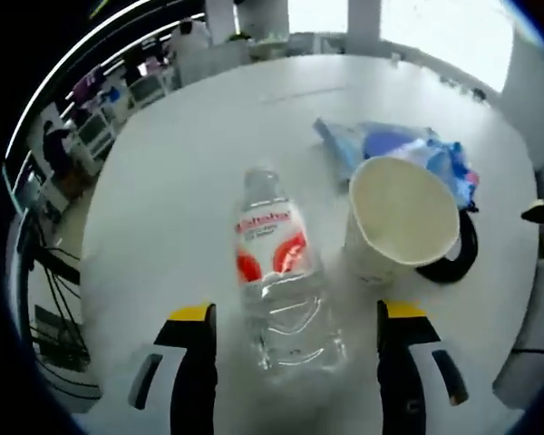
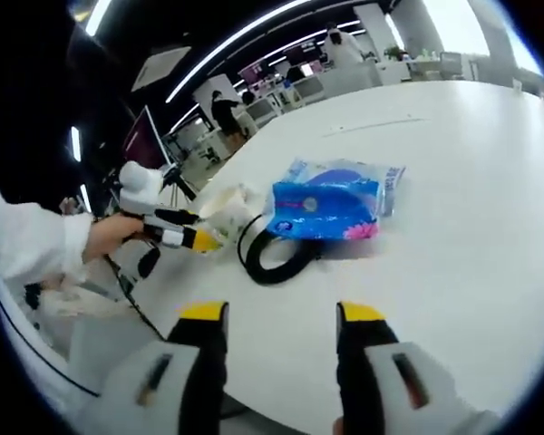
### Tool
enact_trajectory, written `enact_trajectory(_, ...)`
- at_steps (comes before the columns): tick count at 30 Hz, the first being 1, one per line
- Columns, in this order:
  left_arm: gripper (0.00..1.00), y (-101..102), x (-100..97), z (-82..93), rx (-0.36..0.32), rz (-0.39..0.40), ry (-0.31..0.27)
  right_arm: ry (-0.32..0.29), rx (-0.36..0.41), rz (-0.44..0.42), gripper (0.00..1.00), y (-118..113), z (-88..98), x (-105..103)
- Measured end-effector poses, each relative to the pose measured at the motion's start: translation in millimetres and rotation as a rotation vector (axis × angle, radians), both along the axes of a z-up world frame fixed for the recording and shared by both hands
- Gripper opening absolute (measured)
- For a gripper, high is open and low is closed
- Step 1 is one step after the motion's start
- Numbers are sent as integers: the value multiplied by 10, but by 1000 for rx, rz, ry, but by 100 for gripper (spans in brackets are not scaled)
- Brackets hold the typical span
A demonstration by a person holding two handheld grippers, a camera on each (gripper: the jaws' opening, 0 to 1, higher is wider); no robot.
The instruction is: Arrange the tabletop items into an orderly group along one side of the table until the central work area is clear of visible clutter.
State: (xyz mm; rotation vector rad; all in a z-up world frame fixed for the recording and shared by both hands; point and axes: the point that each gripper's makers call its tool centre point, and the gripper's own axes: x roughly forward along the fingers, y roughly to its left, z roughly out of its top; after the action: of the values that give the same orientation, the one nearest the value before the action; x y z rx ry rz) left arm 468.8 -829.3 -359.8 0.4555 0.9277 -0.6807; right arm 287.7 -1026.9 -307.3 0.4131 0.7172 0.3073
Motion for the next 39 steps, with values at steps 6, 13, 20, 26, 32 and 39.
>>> enact_trajectory(6,58,1,-38,-112,29,17,78,23,19,4,44,-1,-29,15)
enact_trajectory(13,43,-22,13,-94,-9,72,84,11,27,0,43,-66,-7,90)
enact_trajectory(20,40,19,5,-79,16,105,114,10,79,-27,42,-106,55,167)
enact_trajectory(26,38,106,-115,-38,48,122,131,-4,87,-29,41,-118,120,251)
enact_trajectory(32,35,163,-24,243,106,43,20,-20,56,2,41,-86,142,295)
enact_trajectory(39,35,246,-97,220,106,62,108,-38,110,-7,40,74,221,402)
